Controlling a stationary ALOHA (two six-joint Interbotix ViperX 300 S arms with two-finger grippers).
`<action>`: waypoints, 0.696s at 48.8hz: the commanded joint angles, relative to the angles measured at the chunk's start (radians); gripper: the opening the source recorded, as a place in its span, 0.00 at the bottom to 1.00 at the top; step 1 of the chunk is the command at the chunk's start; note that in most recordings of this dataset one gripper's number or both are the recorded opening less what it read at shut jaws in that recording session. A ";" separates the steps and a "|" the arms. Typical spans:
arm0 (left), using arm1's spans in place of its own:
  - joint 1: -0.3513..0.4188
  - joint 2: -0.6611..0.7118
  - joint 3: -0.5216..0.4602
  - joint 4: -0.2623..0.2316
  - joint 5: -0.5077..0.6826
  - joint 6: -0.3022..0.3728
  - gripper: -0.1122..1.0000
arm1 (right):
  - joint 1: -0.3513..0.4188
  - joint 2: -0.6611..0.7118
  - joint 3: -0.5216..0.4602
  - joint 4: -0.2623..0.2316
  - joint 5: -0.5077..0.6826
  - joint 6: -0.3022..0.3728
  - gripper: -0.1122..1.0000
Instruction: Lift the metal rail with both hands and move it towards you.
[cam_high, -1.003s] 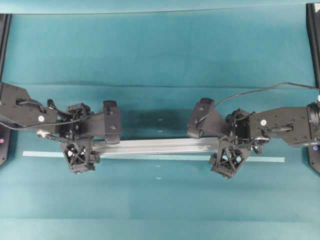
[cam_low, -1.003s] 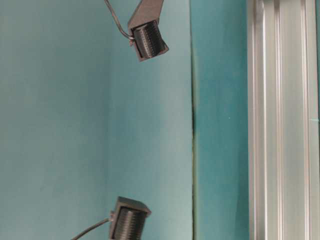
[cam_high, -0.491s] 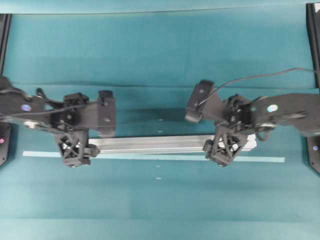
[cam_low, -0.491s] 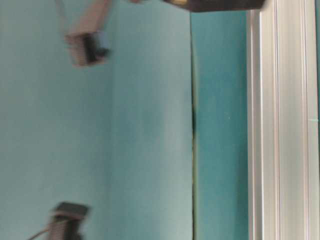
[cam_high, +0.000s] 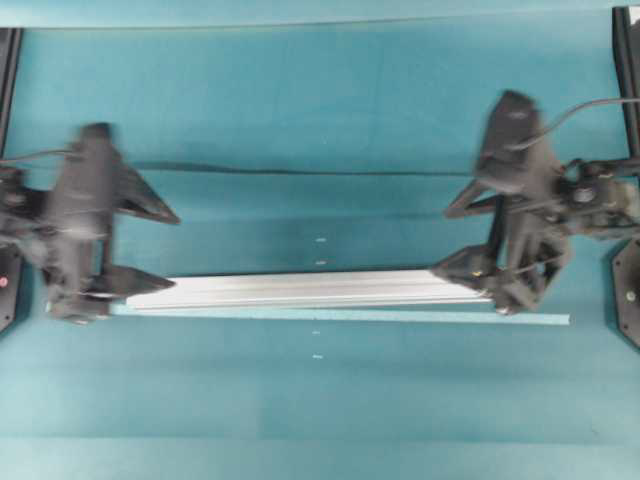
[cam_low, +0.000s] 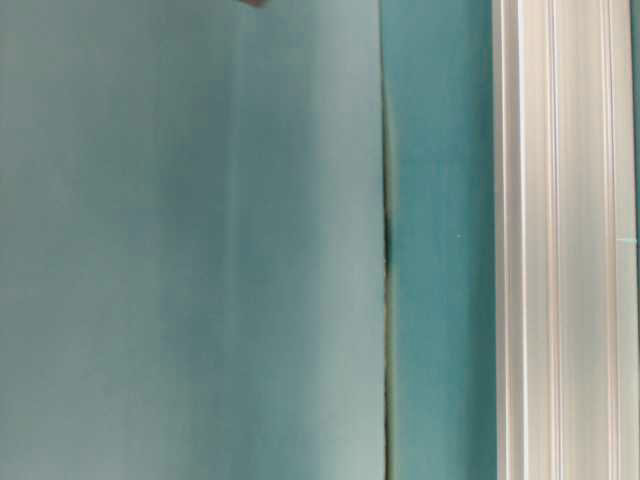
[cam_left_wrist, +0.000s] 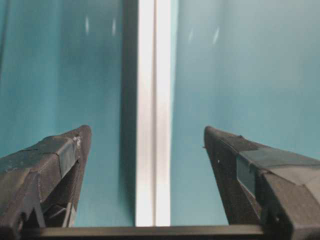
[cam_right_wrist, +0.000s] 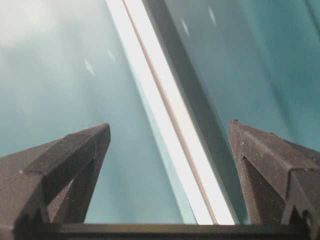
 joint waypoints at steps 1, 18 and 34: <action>-0.009 -0.063 0.011 0.000 -0.054 -0.002 0.88 | 0.000 -0.060 0.011 -0.003 -0.075 0.000 0.96; -0.009 -0.242 0.046 0.002 -0.156 -0.005 0.88 | 0.000 -0.275 0.092 -0.041 -0.336 0.002 0.96; -0.008 -0.370 0.057 0.002 -0.249 -0.002 0.88 | 0.000 -0.457 0.146 -0.074 -0.377 0.003 0.96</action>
